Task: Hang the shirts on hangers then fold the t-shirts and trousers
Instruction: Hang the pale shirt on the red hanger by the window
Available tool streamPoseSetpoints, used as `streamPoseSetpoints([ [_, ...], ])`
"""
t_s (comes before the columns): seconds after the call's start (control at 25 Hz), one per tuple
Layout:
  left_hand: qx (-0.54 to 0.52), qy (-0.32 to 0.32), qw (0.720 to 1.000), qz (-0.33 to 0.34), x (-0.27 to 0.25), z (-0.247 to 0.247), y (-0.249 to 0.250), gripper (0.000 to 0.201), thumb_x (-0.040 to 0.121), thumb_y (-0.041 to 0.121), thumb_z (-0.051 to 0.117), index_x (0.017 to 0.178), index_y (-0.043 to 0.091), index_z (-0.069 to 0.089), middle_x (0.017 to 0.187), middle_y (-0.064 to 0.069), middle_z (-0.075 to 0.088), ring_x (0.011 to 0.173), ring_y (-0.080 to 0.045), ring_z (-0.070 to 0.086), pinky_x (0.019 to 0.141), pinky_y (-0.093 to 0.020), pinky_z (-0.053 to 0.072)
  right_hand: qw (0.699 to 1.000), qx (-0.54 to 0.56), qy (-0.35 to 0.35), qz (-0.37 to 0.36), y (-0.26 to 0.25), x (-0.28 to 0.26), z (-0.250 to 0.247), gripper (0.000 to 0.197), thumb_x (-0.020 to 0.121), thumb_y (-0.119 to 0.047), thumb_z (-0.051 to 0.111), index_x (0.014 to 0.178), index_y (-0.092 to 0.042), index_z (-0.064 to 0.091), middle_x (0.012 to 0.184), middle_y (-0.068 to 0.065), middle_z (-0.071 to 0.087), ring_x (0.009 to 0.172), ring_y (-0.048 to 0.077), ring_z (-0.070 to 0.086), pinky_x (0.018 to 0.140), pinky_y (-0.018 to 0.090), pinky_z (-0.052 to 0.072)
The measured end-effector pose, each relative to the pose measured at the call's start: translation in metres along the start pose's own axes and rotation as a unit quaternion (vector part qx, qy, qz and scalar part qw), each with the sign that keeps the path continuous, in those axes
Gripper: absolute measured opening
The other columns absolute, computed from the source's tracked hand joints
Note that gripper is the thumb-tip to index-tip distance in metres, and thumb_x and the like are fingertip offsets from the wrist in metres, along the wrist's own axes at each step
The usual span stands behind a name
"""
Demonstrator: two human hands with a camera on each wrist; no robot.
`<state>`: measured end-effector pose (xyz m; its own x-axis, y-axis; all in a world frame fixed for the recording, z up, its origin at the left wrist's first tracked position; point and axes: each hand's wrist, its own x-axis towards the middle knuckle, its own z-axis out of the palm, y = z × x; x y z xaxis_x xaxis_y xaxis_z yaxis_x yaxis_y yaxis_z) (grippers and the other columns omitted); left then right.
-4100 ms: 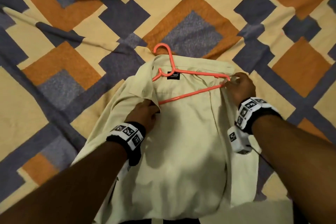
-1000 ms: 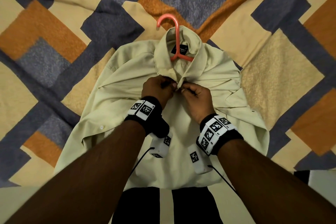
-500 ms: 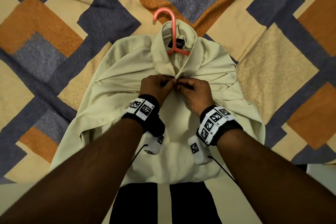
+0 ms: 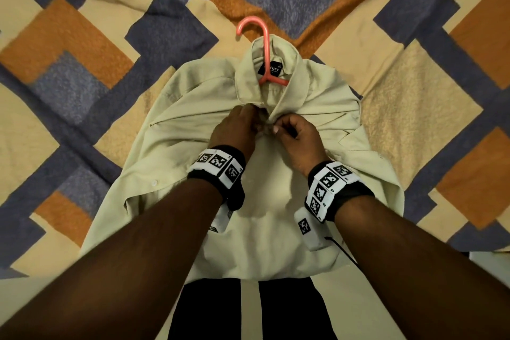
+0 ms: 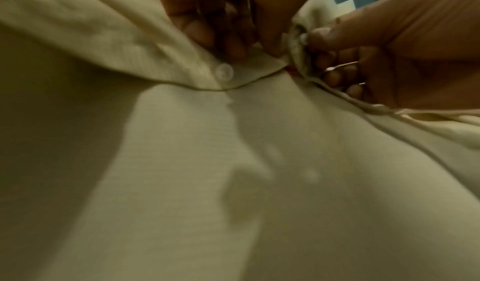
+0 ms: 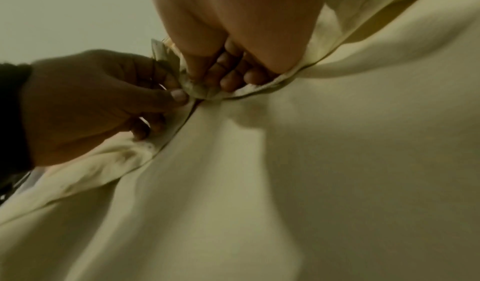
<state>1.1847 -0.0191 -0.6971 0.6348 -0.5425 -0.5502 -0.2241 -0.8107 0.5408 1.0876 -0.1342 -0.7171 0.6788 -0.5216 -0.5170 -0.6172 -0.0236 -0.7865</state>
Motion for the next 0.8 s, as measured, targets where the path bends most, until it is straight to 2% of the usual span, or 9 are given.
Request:
streamPoseSetpoints([
  [0.04, 0.031, -0.004, 0.999, 0.020, -0.003, -0.001, -0.007, 0.021, 0.089, 0.016, 0.055, 0.109, 0.010, 0.057, 0.106, -0.016, 0.057, 0.096, -0.037, 0.055, 0.078, -0.043, 0.044, 0.999, -0.035, 0.010, -0.024, 0.002, -0.002, -0.006, 0.015, 0.081, -0.012, 0.073, 0.079, -0.019, 0.060, 0.076, -0.007, 0.058, 0.070, 0.010, 0.053, 0.069, 0.025, 0.043],
  [0.12, 0.094, -0.007, 0.992, 0.085, -0.015, 0.000, -0.025, 0.014, 0.087, 0.016, 0.057, 0.094, 0.005, 0.062, 0.092, -0.018, 0.060, 0.083, -0.039, 0.057, 0.070, -0.044, 0.046, 0.981, -0.164, 0.015, -0.097, 0.008, -0.009, -0.018, 0.020, 0.073, -0.016, 0.079, 0.083, -0.015, 0.062, 0.079, -0.003, 0.056, 0.073, 0.019, 0.052, 0.069, 0.032, 0.045],
  [0.2, 0.102, 0.003, 0.988, 0.116, -0.025, 0.002, -0.043, 0.013, 0.080, 0.012, 0.062, 0.088, 0.002, 0.067, 0.084, -0.020, 0.061, 0.074, -0.041, 0.059, 0.063, -0.044, 0.050, 0.925, -0.344, 0.019, -0.160, 0.016, -0.017, -0.029, 0.024, 0.069, -0.019, 0.081, 0.086, -0.015, 0.065, 0.083, 0.005, 0.060, 0.078, 0.032, 0.055, 0.069, 0.039, 0.046],
  [0.28, 0.104, -0.003, 0.988, 0.111, -0.027, 0.000, -0.048, 0.014, 0.078, 0.012, 0.070, 0.084, 0.000, 0.066, 0.082, -0.021, 0.060, 0.073, -0.040, 0.058, 0.064, -0.044, 0.049, 0.896, -0.404, 0.042, -0.181, 0.020, -0.023, -0.039, 0.019, 0.070, -0.020, 0.078, 0.085, -0.016, 0.067, 0.082, 0.007, 0.064, 0.077, 0.036, 0.058, 0.068, 0.042, 0.046],
  [0.4, 0.103, -0.010, 0.989, 0.108, -0.025, -0.007, -0.049, 0.023, 0.080, 0.020, 0.073, 0.074, 0.000, 0.063, 0.075, -0.020, 0.057, 0.071, -0.038, 0.056, 0.064, -0.041, 0.047, 0.901, -0.391, 0.054, -0.178, 0.023, -0.030, -0.053, 0.011, 0.079, -0.022, 0.072, 0.087, -0.015, 0.072, 0.083, 0.007, 0.067, 0.076, 0.035, 0.061, 0.069, 0.042, 0.048],
  [0.48, 0.116, -0.018, 0.987, 0.113, -0.028, -0.012, -0.052, 0.017, 0.079, 0.016, 0.068, 0.074, 0.000, 0.066, 0.074, -0.020, 0.059, 0.070, -0.038, 0.058, 0.063, -0.041, 0.049, 0.913, -0.378, 0.039, -0.145, 0.018, -0.033, -0.059, 0.013, 0.083, -0.024, 0.071, 0.089, -0.013, 0.072, 0.084, 0.008, 0.066, 0.079, 0.033, 0.061, 0.070, 0.040, 0.049],
  [0.64, 0.083, -0.028, 0.993, 0.073, -0.040, -0.021, -0.051, 0.009, 0.083, 0.004, 0.063, 0.087, 0.001, 0.070, 0.089, -0.020, 0.063, 0.085, -0.038, 0.060, 0.073, -0.036, 0.045, 0.927, -0.368, 0.041, -0.060, -0.012, -0.049, -0.058, 0.016, 0.086, -0.029, 0.069, 0.078, -0.015, 0.065, 0.079, 0.003, 0.058, 0.076, 0.024, 0.056, 0.068, 0.035, 0.046],
  [0.76, 0.012, -0.027, 0.999, 0.018, -0.053, -0.018, -0.037, 0.015, 0.085, 0.014, 0.065, 0.095, 0.004, 0.071, 0.095, -0.016, 0.064, 0.092, -0.032, 0.059, 0.073, -0.025, 0.034, 0.989, -0.140, -0.022, 0.031, -0.030, -0.059, -0.037, 0.019, 0.083, -0.019, 0.073, 0.068, -0.015, 0.062, 0.060, -0.008, 0.054, 0.058, 0.007, 0.048, 0.060, 0.021, 0.040],
  [0.8, -0.014, -0.022, 1.000, -0.005, -0.057, -0.015, -0.031, 0.017, 0.085, 0.016, 0.066, 0.097, 0.005, 0.072, 0.098, -0.015, 0.065, 0.093, -0.030, 0.059, 0.075, -0.024, 0.035, 0.996, -0.052, -0.045, 0.051, -0.031, -0.061, -0.026, 0.017, 0.083, -0.013, 0.072, 0.069, -0.013, 0.063, 0.057, -0.012, 0.053, 0.055, 0.002, 0.046, 0.060, 0.018, 0.039],
])
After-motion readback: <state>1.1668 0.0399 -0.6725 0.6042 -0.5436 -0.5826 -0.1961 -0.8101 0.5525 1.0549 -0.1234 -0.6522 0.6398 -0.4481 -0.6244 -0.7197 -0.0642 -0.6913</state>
